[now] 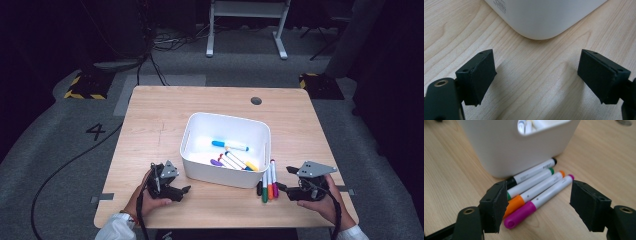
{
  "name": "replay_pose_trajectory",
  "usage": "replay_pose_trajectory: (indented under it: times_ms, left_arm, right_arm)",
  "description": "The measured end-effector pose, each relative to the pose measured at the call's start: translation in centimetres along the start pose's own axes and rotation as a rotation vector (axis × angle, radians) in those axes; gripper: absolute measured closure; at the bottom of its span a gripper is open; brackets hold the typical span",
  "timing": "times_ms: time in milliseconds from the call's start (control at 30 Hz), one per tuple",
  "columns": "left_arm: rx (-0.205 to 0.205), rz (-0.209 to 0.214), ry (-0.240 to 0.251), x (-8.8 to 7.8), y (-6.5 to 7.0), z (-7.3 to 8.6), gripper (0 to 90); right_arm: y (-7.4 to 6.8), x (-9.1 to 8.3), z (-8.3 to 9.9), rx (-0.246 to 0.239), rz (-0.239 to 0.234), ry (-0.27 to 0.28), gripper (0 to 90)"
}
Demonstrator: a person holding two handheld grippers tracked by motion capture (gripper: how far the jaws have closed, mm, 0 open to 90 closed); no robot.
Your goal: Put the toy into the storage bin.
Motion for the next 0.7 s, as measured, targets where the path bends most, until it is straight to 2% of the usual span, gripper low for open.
replay_pose_trajectory:
  times_ms: [100,200,333,567,633,700]
  left_arm:
    - [0.003,-0.002,0.001,0.0,0.0,0.0,14.9]
    - [0.001,-0.001,0.0,0.0,0.0,0.0,14.9]
    - [0.0,-0.001,0.0,0.0,0.0,0.0,14.9]
    - [0.003,-0.003,0.001,0.0,0.0,0.0,14.9]
    - [0.003,-0.003,0.001,0.0,0.0,0.0,14.9]
    - [0.003,-0.003,0.001,0.0,0.0,0.0,14.9]
  right_arm:
    - [-0.1,0.6,1.3,0.012,0.0,-0.026,30.8]
    - [-0.2,1.1,1.9,0.041,-0.007,-0.034,30.8]
    - [-0.2,1.7,2.8,0.053,-0.008,-0.056,31.5]
    - [1.1,2.0,4.3,0.083,0.035,-0.088,33.1]
    - [1.7,2.0,4.7,0.078,0.052,-0.093,35.1]
    - [2.3,1.8,5.1,0.099,0.068,-0.1,40.1]
Point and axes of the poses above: each handheld gripper's, and its own axes: x roughly forward along the jaws, z roughly out of its underside, y roughly to its right, the point moved 8 cm from there along x, roughly forward along the jaws, and after that the axes turned 13 degrees about y, right-handed, at the moved point
